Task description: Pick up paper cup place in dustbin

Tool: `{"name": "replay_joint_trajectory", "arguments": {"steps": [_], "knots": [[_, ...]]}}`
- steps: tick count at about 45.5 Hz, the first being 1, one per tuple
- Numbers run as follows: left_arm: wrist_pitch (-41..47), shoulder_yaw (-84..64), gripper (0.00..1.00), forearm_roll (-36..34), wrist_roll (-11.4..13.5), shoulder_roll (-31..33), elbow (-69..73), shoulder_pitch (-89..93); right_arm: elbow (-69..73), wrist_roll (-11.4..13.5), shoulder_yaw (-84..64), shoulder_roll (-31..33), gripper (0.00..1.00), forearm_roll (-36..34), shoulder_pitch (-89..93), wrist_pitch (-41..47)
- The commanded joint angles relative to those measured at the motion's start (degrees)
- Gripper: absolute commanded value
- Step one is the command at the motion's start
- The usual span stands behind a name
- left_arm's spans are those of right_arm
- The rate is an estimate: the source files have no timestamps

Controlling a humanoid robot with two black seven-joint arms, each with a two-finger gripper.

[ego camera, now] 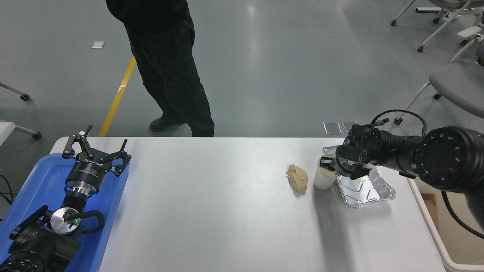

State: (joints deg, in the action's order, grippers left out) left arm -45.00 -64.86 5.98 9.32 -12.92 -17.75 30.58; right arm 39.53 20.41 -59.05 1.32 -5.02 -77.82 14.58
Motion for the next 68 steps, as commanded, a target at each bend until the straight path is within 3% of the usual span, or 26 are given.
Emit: {"name": "replay_joint_trajectory", "arguments": {"steps": [1, 22, 27, 44, 68], "knots": [[0.0, 0.0, 0.99, 0.0, 0.0, 0.0, 0.0, 0.0, 1.6, 0.4, 0.1, 0.8, 0.0, -2.4, -1.7, 0.0], [0.0, 0.0, 0.99, -0.1, 0.0, 0.0, 0.0, 0.0, 32.6, -0.2, -0.5, 13.4, 0.0, -3.6, -29.6, 1.2], [0.0, 0.0, 0.99, -0.1, 0.0, 0.0, 0.0, 0.0, 37.1, -0.2, -1.1, 16.0, 0.0, -3.6, -36.8, 5.1], [0.0, 0.0, 0.99, 0.0, 0.0, 0.0, 0.0, 0.0, 38.2, -0.2, -1.2, 19.8, 0.0, -3.6, -55.0, 30.1], [0.0, 0.0, 0.99, 0.0, 0.0, 0.0, 0.0, -0.1, 38.3, -0.2, -2.9, 21.5, 0.0, -3.9, -62.5, 30.4]]}}
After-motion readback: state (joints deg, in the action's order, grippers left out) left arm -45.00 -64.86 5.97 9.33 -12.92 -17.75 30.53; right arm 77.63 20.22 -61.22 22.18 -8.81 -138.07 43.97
